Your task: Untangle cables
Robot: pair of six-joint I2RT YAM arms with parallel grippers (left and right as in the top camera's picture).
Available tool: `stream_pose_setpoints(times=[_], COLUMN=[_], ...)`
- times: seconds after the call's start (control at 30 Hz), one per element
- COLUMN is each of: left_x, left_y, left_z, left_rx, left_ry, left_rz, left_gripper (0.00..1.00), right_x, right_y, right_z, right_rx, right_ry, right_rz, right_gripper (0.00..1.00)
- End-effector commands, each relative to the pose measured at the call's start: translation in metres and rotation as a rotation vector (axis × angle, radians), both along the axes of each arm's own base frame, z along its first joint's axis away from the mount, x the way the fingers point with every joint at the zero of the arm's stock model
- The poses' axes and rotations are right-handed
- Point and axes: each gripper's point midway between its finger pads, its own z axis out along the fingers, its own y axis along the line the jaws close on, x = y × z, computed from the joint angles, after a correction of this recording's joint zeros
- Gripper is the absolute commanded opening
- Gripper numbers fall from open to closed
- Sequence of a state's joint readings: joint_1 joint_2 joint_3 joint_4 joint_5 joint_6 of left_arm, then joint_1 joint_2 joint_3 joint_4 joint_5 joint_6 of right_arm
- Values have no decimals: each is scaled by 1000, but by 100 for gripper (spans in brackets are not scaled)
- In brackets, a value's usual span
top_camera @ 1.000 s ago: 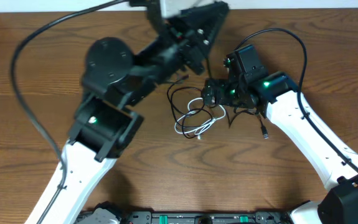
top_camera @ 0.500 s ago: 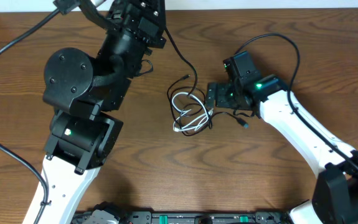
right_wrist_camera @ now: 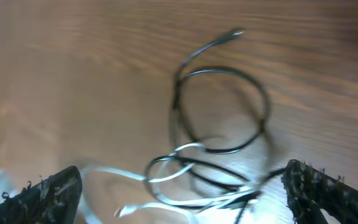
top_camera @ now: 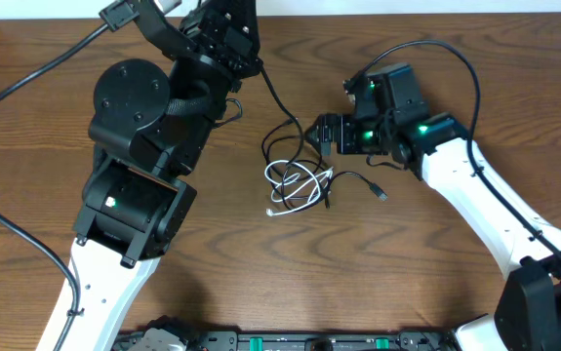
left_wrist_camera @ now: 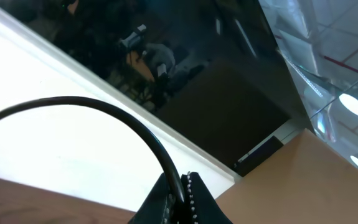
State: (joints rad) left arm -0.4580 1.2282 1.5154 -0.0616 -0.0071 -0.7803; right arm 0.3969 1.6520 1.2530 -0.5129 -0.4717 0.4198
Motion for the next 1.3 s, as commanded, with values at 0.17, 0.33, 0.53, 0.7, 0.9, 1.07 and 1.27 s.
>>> stream_pose_setpoints(times=[0.17,0.33,0.53,0.7,0.9,1.07,1.27], left_x=[3,-4,-9,-9,-14,-32,-44], left_y=[-8,-21,-29,-29,-27,-17,-5], left_z=[-5,-5,-5,-4,17,50,62], left_rx=[14,25,48,53,22,-23,37], left_ry=[15,10,-2,-9,-87,-202,-268], left_rz=[-37,-125,-177,-176,-172,-164,-107], left_gripper=[8,7,8,7,7,7,8], right_x=[-33,-36,-47,-61,-60,-65,-47], right_y=[41,48,61,68,48,39,-12], right_z=[13,-4,-20,-28,-64,-97,-121], right_rx=[40,-18,-5,-7,-149,-217,-434], right_ry=[-37,-27,24,46,116,204,236], right_rz=[193,196,254,331,269,259,56], right_gripper=[96,94,79,78,49,2,1])
